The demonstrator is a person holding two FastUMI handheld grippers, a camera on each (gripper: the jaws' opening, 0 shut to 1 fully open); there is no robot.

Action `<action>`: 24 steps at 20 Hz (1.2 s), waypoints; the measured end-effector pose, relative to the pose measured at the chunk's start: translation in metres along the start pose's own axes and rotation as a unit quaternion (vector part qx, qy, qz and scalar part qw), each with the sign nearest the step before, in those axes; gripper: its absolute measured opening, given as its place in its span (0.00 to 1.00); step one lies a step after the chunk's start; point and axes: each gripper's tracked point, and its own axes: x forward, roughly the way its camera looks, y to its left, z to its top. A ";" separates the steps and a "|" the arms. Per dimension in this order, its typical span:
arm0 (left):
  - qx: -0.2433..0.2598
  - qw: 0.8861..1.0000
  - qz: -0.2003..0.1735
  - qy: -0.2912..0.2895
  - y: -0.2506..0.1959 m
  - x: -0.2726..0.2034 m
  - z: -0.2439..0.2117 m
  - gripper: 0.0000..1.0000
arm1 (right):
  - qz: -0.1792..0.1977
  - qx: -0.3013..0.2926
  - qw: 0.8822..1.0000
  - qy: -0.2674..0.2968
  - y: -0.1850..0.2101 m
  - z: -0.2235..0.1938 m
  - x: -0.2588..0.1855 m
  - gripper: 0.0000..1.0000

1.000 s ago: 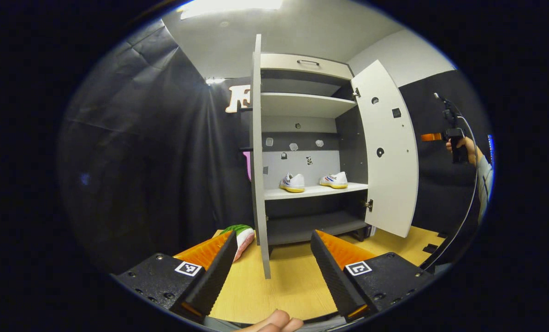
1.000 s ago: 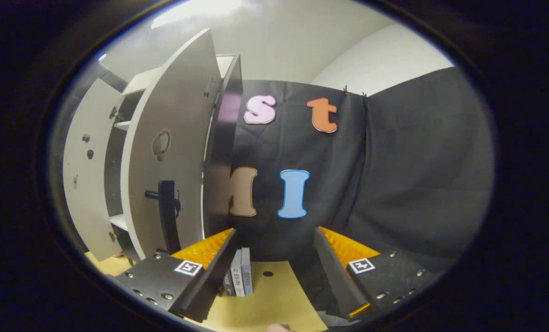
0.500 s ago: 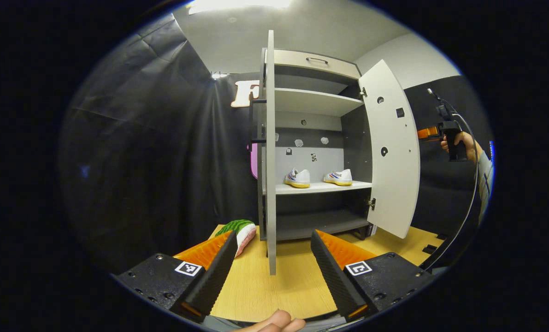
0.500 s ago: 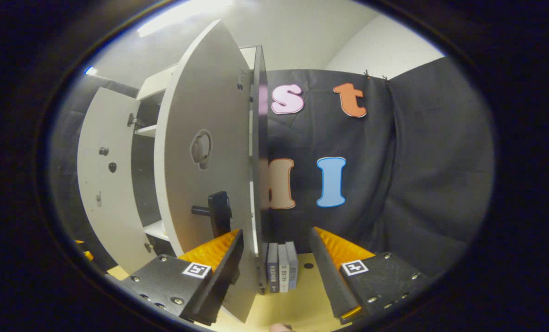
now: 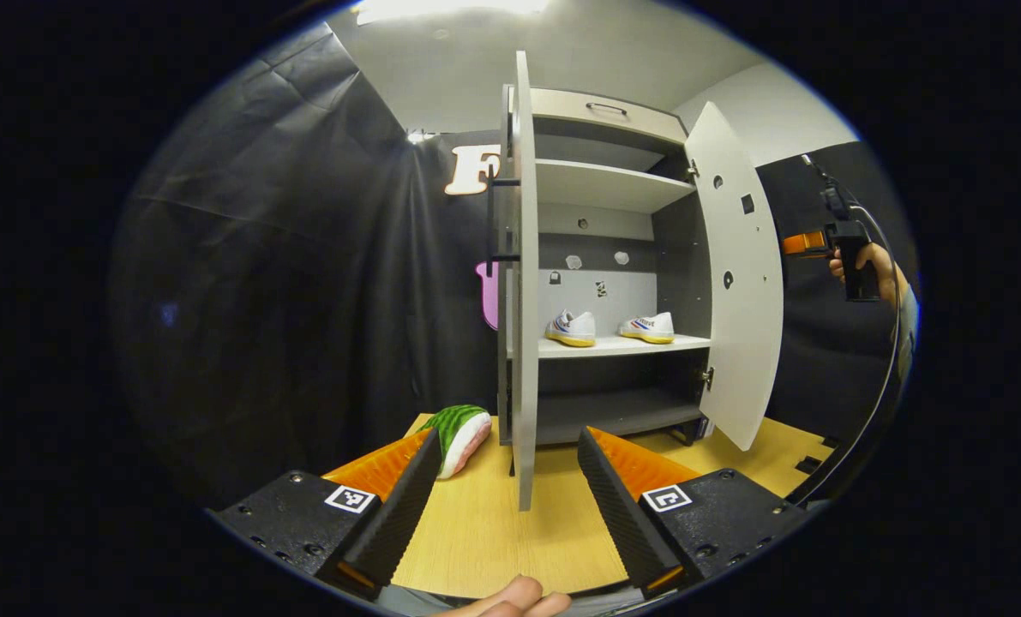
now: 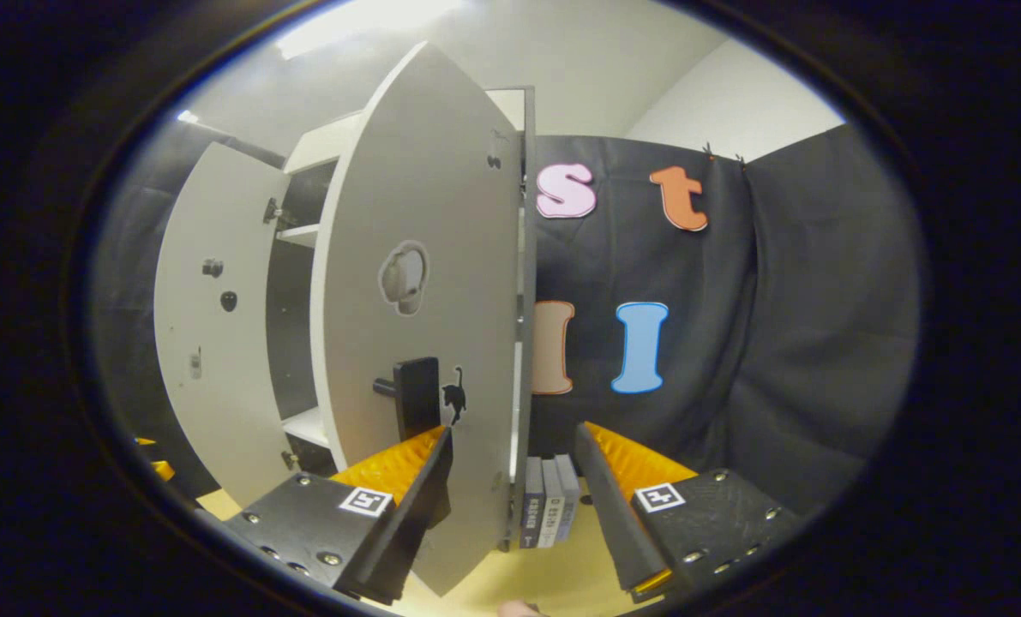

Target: Grab one shoe with the right hand and put it into the shoe cabinet, grab the other shoe with the left hand and put it into the shoe cabinet; then close the right door with the right hand and the left door with the left hand.

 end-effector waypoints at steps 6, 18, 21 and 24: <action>0.000 1.000 0.010 -0.006 0.007 0.007 0.020 0.97 | 0.052 -0.008 0.998 -0.024 0.091 0.000 0.031 0.90; -0.016 0.995 0.074 -0.062 0.086 0.010 0.096 0.94 | 0.083 -0.002 0.996 -0.008 0.140 -0.027 -0.043 0.98; -0.023 0.995 0.073 -0.072 0.099 0.018 0.122 0.94 | 0.083 0.003 0.996 -0.011 0.145 -0.027 -0.065 0.98; -0.007 0.994 0.083 -0.068 0.116 0.033 0.147 0.96 | 0.078 -0.013 0.997 -0.016 0.144 -0.027 -0.084 0.98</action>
